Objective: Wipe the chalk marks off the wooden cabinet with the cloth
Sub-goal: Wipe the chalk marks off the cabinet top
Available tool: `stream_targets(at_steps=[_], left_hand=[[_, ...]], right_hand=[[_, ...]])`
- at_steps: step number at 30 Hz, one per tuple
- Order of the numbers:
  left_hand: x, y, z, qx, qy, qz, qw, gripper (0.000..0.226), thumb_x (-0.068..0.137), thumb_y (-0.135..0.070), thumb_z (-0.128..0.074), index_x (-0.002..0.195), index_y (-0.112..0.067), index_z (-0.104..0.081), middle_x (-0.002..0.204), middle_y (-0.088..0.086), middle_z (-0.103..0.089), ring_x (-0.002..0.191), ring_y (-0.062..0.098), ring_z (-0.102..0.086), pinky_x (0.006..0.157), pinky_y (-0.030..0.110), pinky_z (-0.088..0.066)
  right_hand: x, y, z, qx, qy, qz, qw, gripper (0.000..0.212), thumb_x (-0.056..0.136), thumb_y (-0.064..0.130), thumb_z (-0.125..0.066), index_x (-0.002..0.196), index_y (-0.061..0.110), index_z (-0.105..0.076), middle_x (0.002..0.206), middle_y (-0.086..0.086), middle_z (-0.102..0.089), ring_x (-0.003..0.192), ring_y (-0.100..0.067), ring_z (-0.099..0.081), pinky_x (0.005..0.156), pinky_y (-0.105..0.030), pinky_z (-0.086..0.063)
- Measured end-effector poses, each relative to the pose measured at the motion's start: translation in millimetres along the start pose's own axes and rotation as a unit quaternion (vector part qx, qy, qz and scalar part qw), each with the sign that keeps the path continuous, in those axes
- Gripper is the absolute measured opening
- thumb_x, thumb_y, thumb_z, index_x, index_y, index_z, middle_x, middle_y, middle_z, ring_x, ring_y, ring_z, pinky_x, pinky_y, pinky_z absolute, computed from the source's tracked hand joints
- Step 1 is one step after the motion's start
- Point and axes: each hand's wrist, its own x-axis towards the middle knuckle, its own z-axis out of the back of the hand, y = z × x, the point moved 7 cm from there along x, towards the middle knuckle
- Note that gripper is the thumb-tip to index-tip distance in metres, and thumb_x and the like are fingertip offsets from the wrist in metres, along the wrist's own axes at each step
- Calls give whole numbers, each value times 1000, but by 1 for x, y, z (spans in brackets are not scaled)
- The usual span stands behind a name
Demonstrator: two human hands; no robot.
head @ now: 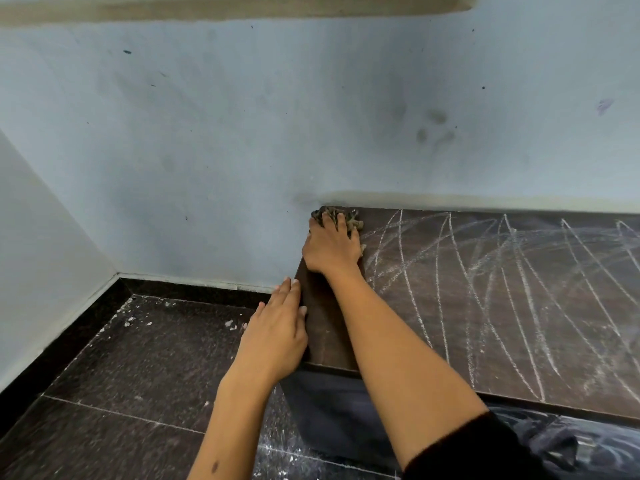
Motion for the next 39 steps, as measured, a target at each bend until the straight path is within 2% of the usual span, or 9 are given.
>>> stream_targets(at_steps=[7, 14, 19, 22, 28, 32, 34, 39], left_hand=[[3, -6, -3, -32, 7, -14, 999, 60, 99, -14, -31, 152, -20, -4, 159, 1, 0, 146, 15, -9, 117, 33, -8], [1, -7, -3, 6, 1, -4, 1000, 53, 103, -26, -24, 151, -15, -3, 159, 0, 5, 146, 13, -4, 116, 29, -6], [5, -7, -4, 19, 3, -2, 1000, 53, 103, -25, -24, 151, -15, -4, 159, 0, 5, 146, 14, -3, 116, 29, -5], [6, -8, -4, 19, 1, -6, 1000, 53, 103, -24, -25, 151, -14, -5, 159, 0, 5, 146, 14, -2, 116, 30, -5], [4, -11, -3, 21, 3, -13, 1000, 53, 103, -23, -25, 151, -14, -5, 159, 1, 5, 146, 13, 1, 116, 28, -1], [6, -13, -3, 33, 1, -10, 999, 53, 103, -24, -25, 151, -13, -5, 159, 3, 5, 146, 14, 2, 116, 28, 0], [7, -13, -3, 38, 1, -8, 999, 53, 103, -24, -25, 151, -13, -5, 159, 3, 5, 146, 14, 1, 116, 29, -1], [7, -15, -5, 29, 5, -21, 999, 53, 103, -24, -25, 151, -14, -5, 159, 1, 5, 146, 13, 4, 115, 26, 0]], right_hand=[[-42, -4, -19, -2, -62, -6, 998, 55, 97, 32, -37, 149, 24, -20, 159, 1, -9, 146, -23, 7, 116, -46, 3], [28, -5, 3, -12, 1, -12, 1000, 54, 99, 24, -30, 150, 19, -17, 159, -3, -5, 146, -26, 7, 117, -49, -1], [30, -3, -7, -39, -20, 14, 999, 53, 99, 27, -30, 150, 19, -20, 159, -4, -9, 146, -27, 4, 117, -48, -1], [36, -15, 1, -25, -5, 32, 999, 51, 99, 27, -29, 149, 22, -22, 158, -1, -11, 146, -25, 1, 117, -49, -5], [46, -22, 3, -44, -29, -58, 997, 59, 95, 27, -37, 150, 17, -17, 159, -7, -7, 145, -31, 4, 116, -50, -3], [52, -2, -2, -58, 6, 69, 996, 51, 99, 26, -30, 149, 20, -22, 158, -3, -11, 146, -26, 0, 117, -46, -7], [53, -8, 2, -60, 22, 98, 993, 49, 100, 26, -26, 149, 23, -22, 158, 0, -12, 146, -24, -3, 117, -45, -11], [54, -36, 11, -48, -41, -20, 998, 54, 98, 25, -33, 150, 20, -21, 158, -4, -12, 145, -27, -3, 116, -47, -10]])
